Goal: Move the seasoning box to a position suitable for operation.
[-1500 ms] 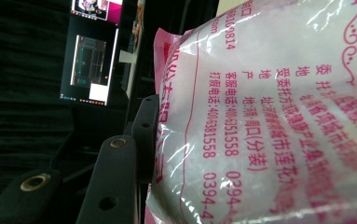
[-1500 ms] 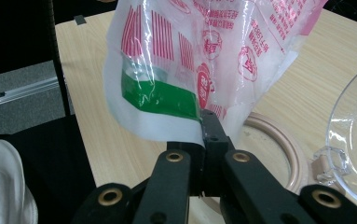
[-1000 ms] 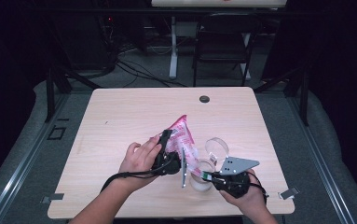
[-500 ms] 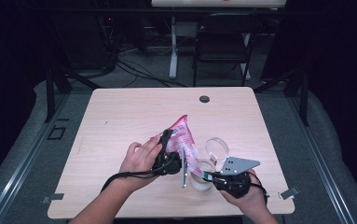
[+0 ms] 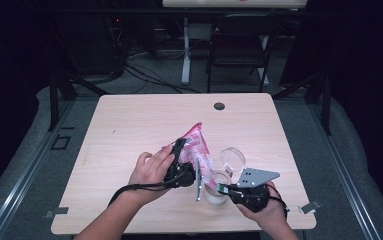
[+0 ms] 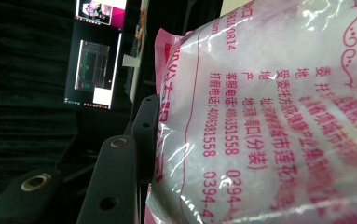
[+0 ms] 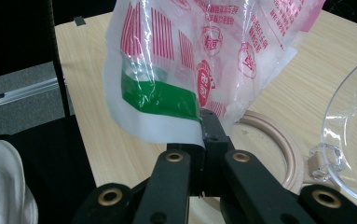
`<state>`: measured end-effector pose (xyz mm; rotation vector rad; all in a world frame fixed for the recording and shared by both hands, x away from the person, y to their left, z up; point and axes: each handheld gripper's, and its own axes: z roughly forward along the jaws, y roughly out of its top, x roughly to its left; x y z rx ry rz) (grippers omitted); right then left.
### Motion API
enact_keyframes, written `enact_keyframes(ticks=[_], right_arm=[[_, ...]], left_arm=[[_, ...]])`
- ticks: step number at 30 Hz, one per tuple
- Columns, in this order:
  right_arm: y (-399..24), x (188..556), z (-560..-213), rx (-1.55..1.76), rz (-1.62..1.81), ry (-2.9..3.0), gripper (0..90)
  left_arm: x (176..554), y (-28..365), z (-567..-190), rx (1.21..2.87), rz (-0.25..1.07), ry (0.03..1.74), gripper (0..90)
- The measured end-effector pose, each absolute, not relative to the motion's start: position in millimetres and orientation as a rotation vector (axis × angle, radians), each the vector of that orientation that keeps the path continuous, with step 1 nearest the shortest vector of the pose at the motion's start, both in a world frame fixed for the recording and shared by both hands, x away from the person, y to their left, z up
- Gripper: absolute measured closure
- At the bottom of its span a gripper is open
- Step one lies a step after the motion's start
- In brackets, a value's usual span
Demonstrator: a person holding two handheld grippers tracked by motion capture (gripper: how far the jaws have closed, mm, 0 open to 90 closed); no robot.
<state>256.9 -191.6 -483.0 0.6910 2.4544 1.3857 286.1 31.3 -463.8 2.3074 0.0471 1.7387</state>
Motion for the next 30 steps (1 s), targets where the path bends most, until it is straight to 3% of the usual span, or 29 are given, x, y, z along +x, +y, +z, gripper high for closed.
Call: enact_keyframes(ticks=[30], right_arm=[[-194.1, 256.3, -483.6, 0.704, 1.38, 2.454, 90.0]], left_arm=[[286.1, 28.0, -461.9, 2.31, 1.73, 0.038, 60.8]])
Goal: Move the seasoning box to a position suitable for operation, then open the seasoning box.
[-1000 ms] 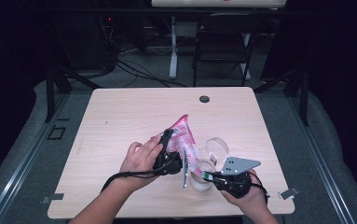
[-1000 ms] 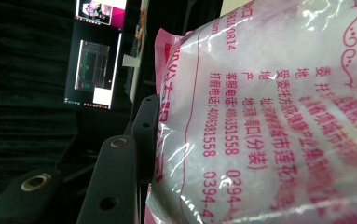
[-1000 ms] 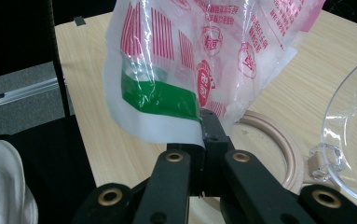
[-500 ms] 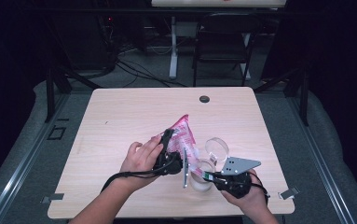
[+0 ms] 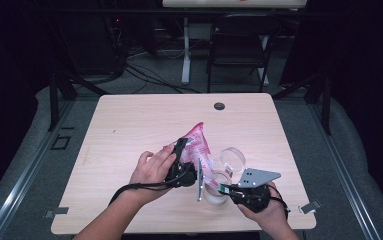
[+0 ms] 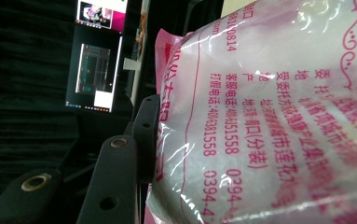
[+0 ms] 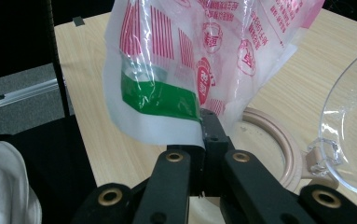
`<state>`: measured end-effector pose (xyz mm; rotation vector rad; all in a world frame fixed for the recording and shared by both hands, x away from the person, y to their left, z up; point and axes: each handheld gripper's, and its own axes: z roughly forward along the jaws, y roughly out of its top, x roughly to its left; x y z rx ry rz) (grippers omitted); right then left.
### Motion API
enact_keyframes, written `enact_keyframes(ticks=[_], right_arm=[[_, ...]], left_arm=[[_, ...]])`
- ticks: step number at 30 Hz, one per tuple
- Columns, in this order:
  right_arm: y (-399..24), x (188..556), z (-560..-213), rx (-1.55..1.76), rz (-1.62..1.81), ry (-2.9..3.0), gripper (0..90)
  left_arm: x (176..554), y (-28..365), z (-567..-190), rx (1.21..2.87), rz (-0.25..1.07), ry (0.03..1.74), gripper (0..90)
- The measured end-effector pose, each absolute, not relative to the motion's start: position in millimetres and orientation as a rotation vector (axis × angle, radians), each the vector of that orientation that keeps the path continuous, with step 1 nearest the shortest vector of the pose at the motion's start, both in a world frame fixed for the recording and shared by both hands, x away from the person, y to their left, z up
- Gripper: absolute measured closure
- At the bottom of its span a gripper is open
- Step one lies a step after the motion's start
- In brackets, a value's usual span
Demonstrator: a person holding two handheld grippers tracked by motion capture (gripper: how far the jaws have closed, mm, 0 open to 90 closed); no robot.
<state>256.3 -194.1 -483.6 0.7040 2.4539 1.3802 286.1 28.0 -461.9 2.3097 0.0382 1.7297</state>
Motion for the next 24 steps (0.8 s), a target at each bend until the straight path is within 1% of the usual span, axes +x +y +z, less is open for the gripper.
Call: enact_keyframes(ticks=[24], right_arm=[[-196.3, 255.5, -484.9, 0.706, 1.378, 2.453, 90.0]], left_arm=[[285.1, 25.2, -461.8, 2.301, 1.739, 0.026, 61.2]])
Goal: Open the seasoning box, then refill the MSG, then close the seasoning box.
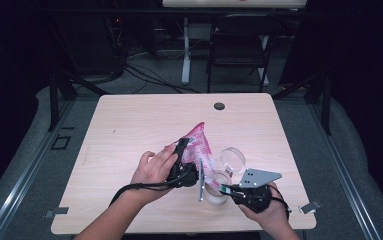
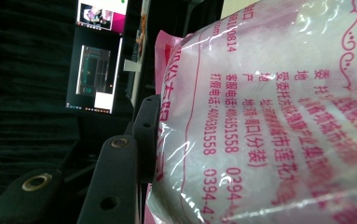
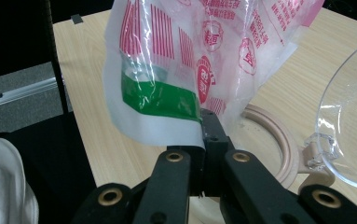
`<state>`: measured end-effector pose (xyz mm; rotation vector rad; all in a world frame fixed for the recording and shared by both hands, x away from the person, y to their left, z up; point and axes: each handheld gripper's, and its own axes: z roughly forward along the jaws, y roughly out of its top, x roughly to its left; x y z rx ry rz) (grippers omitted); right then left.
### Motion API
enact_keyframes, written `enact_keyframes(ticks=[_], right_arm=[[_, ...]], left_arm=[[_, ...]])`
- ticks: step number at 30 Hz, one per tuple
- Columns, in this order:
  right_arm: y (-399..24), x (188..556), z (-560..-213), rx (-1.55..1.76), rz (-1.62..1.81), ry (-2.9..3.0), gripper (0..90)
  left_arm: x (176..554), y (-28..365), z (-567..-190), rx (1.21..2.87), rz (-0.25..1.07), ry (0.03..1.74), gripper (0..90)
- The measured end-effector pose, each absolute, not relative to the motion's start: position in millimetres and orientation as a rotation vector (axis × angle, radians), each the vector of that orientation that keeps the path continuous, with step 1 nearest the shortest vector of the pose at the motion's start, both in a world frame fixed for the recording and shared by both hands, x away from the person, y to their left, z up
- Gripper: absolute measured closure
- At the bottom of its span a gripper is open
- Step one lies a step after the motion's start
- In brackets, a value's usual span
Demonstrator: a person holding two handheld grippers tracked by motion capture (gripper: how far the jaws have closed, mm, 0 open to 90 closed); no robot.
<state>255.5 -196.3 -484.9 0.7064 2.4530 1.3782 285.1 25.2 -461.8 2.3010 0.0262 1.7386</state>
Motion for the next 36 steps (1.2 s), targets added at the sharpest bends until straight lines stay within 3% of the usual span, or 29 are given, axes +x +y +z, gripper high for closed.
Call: enact_keyframes(ticks=[36], right_arm=[[-196.4, 255.3, -485.7, 0.709, 1.374, 2.457, 90.0]], left_arm=[[284.9, 23.7, -460.4, 2.291, 1.746, 0.026, 61.4]])
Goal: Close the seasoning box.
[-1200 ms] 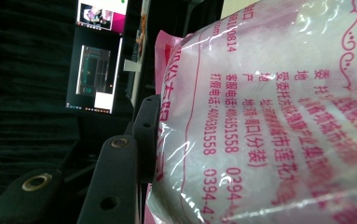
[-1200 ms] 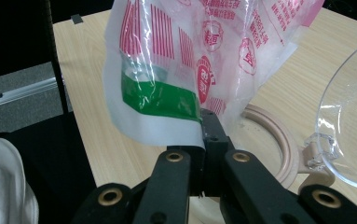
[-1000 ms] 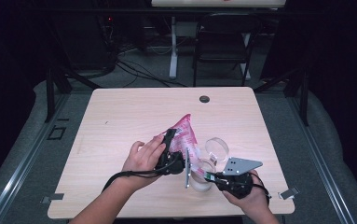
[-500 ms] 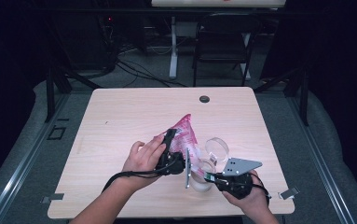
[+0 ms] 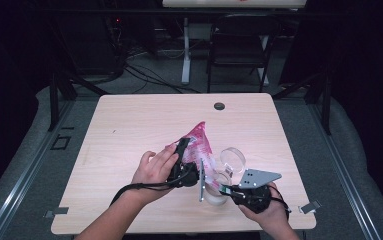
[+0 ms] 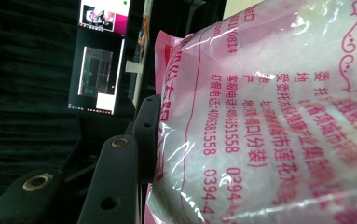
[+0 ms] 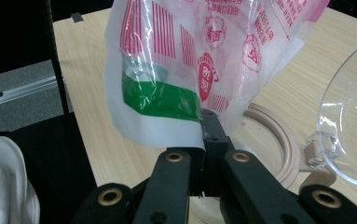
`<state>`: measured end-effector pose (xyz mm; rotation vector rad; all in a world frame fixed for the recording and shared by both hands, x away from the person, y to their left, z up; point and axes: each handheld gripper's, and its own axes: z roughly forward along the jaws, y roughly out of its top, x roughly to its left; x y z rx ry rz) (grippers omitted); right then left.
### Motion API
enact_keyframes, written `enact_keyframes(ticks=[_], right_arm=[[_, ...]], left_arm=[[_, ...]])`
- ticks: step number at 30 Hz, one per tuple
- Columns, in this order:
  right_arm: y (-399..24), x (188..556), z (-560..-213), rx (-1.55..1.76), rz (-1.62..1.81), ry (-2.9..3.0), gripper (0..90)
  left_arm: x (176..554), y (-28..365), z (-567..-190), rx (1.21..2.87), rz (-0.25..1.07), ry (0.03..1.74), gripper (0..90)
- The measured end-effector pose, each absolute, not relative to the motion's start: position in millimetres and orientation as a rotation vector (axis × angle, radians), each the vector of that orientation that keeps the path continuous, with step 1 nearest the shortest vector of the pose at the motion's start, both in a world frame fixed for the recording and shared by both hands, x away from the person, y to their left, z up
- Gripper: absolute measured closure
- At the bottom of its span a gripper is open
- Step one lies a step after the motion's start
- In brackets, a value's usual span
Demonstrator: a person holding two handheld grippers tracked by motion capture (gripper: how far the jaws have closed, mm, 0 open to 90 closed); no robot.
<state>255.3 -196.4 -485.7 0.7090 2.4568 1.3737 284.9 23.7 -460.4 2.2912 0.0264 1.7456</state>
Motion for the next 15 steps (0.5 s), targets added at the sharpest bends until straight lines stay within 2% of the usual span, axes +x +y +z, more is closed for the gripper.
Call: enact_keyframes(ticks=[15], right_arm=[[-197.4, 255.2, -485.5, 0.706, 1.379, 2.455, 90.0]], left_arm=[[283.6, 22.6, -458.2, 2.281, 1.76, 0.007, 61.4]])
